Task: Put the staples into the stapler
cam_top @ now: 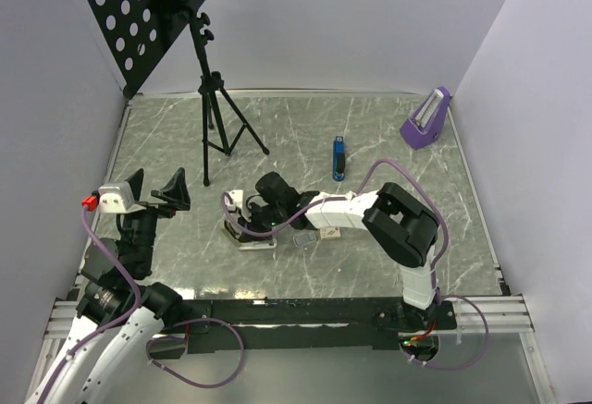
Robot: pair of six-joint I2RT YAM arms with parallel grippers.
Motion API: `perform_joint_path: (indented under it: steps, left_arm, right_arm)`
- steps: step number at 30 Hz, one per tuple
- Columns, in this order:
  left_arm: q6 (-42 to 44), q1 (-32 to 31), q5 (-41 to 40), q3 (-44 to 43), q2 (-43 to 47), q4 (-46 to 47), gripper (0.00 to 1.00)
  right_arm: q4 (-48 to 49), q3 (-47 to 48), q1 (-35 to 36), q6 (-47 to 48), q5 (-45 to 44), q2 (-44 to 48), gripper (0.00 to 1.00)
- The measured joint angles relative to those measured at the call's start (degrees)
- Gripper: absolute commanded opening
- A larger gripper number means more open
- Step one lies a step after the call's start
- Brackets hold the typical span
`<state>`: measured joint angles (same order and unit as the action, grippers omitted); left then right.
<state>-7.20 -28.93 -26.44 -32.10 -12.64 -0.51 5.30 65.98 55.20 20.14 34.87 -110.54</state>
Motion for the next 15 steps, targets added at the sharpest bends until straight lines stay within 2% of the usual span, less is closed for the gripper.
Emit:
perform_joint_path:
  steps: [4, 8, 11, 15]
  left_arm:
    - [0.00, 0.02, 0.28, 0.00, -0.02, -0.02, 0.99]
    - [0.00, 0.04, 0.66, 0.00, -0.33, -0.02, 0.99]
    - [-0.02, 0.11, 0.90, 0.00, -0.55, -0.15, 0.99]
    - [-0.02, 0.15, 1.14, 0.00, -0.66, -0.15, 0.99]
  right_arm:
    - [1.95, -0.94, 0.44, -2.60, -2.45, 0.35, 0.00]
    - [6.25, -4.79, 2.03, -7.17, -10.82, 2.69, 0.00]
    - [9.55, -8.00, 4.57, -12.07, -22.91, 4.79, 0.00]
    - [9.99, -9.31, 8.28, -19.96, -43.60, 5.62, 0.00]
